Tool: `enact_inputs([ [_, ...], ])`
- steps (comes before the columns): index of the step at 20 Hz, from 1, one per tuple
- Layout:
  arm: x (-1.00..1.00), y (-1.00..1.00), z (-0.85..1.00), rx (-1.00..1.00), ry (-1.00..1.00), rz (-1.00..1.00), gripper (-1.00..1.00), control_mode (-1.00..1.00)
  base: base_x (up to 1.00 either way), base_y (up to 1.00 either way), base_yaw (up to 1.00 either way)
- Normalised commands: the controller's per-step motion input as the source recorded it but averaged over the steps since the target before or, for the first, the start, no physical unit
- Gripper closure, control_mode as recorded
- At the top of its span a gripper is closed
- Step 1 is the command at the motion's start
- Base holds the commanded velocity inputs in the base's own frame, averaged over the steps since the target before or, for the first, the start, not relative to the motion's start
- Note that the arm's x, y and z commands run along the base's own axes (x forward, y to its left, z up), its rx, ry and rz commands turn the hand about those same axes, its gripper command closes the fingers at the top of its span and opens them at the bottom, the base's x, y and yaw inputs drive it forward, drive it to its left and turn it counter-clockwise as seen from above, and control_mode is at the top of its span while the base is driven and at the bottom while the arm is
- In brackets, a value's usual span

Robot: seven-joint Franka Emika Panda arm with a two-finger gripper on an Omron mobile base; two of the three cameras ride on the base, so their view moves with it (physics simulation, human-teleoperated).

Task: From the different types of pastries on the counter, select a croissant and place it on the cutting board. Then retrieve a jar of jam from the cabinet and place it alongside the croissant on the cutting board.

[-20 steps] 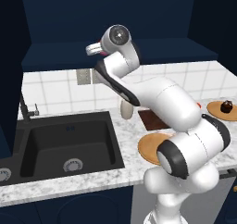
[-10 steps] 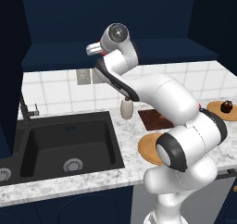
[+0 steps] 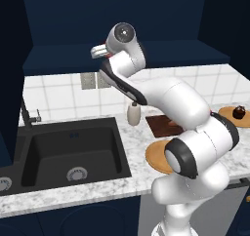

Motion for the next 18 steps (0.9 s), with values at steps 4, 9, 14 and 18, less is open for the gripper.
enact_inputs([
  [4, -0.08, -0.06, -0.06, 0.0, 0.0, 0.0, 1.0, -1.0, 0.0, 0.0, 0.0],
  [9, -0.69, -0.3, -0.01, 0.01, -0.06, 0.0, 1.0, -1.0, 0.0, 0.0, 0.0],
  [14, -1.0, -0.47, 0.09, 0.01, -0.1, 0.0, 1.0, -1.0, 0.0, 0.0, 0.0],
  [18, -1.0, -0.44, 0.16, 0.0, 0.0, 0.0, 1.0, -1.0, 0.0, 0.0, 0.0],
])
